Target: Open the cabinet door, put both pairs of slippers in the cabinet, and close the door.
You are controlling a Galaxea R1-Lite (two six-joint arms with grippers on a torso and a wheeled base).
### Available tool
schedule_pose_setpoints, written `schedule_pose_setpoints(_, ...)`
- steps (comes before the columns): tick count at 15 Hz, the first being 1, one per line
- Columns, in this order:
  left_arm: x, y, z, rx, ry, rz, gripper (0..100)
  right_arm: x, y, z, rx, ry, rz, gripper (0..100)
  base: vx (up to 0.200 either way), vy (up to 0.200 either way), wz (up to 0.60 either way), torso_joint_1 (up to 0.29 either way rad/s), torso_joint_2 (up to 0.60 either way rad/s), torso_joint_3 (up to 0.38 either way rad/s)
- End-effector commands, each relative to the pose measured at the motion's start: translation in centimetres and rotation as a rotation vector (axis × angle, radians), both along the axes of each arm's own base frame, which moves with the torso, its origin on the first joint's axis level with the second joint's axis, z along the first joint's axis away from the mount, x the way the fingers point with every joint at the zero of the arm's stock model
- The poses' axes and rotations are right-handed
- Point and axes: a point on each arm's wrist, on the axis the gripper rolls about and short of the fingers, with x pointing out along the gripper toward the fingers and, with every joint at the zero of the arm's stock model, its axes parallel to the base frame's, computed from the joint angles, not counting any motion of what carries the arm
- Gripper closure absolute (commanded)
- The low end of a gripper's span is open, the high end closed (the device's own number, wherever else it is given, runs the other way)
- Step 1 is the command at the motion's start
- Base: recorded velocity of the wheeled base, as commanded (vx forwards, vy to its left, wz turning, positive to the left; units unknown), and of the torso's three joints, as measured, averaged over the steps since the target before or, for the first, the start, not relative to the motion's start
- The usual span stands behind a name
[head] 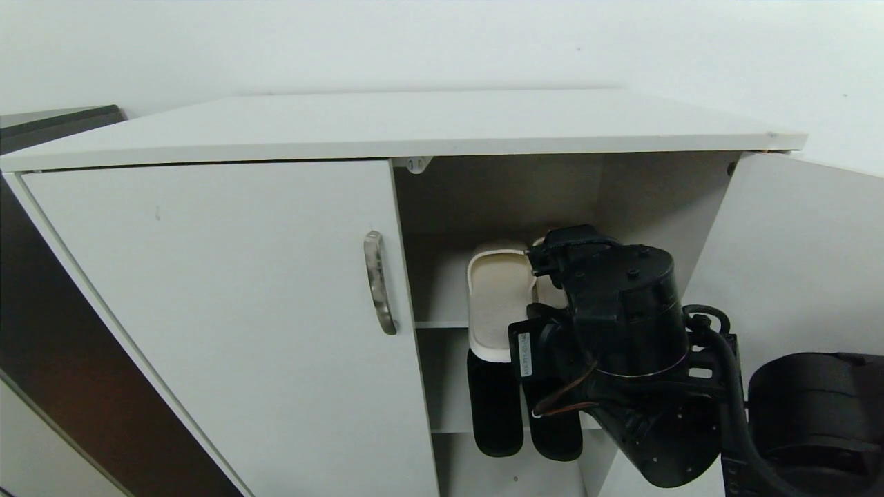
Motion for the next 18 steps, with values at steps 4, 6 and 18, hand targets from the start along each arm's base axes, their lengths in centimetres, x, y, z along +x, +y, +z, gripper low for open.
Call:
schedule_pose_setpoints(4,0.0,0.0,0.0,0.000,0.000,0.000,100,0.2,0.3,-0.2,0.004,-0.007,0.001,100,-0.100,0.000,0.00,0.002,0.00,0.001)
schedule_pose_setpoints(6,0.0,0.0,0.0,0.000,0.000,0.000,100,0.1,0.2,-0.2,0.002,-0.007,0.000,100,-0.200,0.000,0.00,0.012,0.00,-0.002)
schedule_pose_setpoints(18,0.0,0.0,0.0,0.000,0.000,0.000,100,0.2,0.2,-1.2,-0.023,0.010,0.000,100,-0.200,0.000,0.00,0.001,0.00,0.002)
